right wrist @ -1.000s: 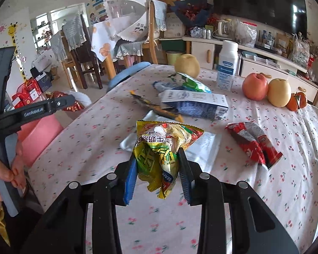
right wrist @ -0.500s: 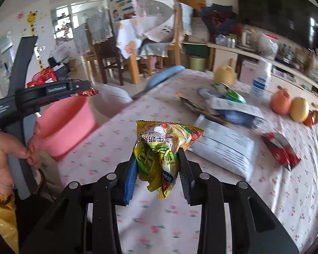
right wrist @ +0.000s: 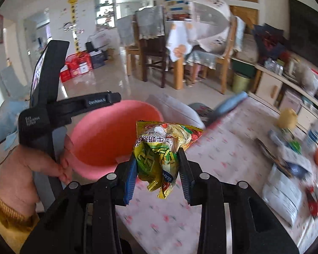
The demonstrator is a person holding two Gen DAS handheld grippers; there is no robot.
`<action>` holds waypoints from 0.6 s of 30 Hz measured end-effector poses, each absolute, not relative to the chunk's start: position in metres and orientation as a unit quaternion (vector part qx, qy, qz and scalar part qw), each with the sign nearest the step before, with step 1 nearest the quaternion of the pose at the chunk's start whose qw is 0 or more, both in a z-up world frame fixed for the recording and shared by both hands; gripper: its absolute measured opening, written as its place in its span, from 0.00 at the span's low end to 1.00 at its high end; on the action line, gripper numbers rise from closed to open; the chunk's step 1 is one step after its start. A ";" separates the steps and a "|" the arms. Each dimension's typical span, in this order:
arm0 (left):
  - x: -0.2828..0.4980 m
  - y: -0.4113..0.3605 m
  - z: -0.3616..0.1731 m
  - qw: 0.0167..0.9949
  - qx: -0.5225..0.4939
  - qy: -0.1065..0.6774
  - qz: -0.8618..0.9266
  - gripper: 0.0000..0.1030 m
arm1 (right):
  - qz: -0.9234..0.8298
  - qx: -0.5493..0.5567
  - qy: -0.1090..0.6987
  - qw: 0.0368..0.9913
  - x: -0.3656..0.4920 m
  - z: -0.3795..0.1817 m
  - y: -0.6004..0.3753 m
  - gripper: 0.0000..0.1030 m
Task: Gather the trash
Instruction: 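Open the left tool over the bucket while the right tool drops the yellow-green bag in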
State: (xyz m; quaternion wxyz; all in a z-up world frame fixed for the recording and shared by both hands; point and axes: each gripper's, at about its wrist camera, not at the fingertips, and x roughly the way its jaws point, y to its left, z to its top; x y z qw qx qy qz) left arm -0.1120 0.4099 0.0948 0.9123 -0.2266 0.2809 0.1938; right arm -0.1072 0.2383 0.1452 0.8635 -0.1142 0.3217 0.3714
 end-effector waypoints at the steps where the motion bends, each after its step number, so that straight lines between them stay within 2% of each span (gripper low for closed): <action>1: -0.113 0.416 0.094 0.910 -0.233 0.280 0.198 0.41 | 0.377 -0.116 0.322 0.861 -0.105 0.145 0.249 0.36; 5: -0.117 0.432 0.090 0.904 -0.245 0.280 0.210 0.41 | 0.394 -0.122 0.326 0.851 -0.097 0.140 0.278 0.37; 8: -0.119 0.441 0.088 0.901 -0.250 0.278 0.221 0.41 | 0.397 -0.123 0.339 0.844 -0.090 0.131 0.298 0.41; 10: -0.119 0.442 0.089 0.900 -0.242 0.277 0.232 0.45 | 0.407 -0.111 0.346 0.838 -0.086 0.126 0.302 0.56; 11: -0.119 0.441 0.088 0.900 -0.239 0.278 0.235 0.50 | 0.405 -0.104 0.348 0.839 -0.084 0.126 0.300 0.76; 12: -0.118 0.441 0.088 0.900 -0.234 0.280 0.239 0.52 | 0.403 -0.095 0.348 0.841 -0.085 0.124 0.298 0.83; 15: -0.119 0.440 0.089 0.900 -0.228 0.277 0.246 0.63 | 0.401 -0.077 0.350 0.843 -0.089 0.124 0.287 0.85; 17: -0.119 0.438 0.089 0.901 -0.223 0.275 0.250 0.74 | 0.385 -0.082 0.346 0.851 -0.091 0.123 0.278 0.88; 18: -0.118 0.436 0.090 0.901 -0.221 0.275 0.251 0.75 | 0.382 -0.083 0.345 0.853 -0.091 0.124 0.275 0.88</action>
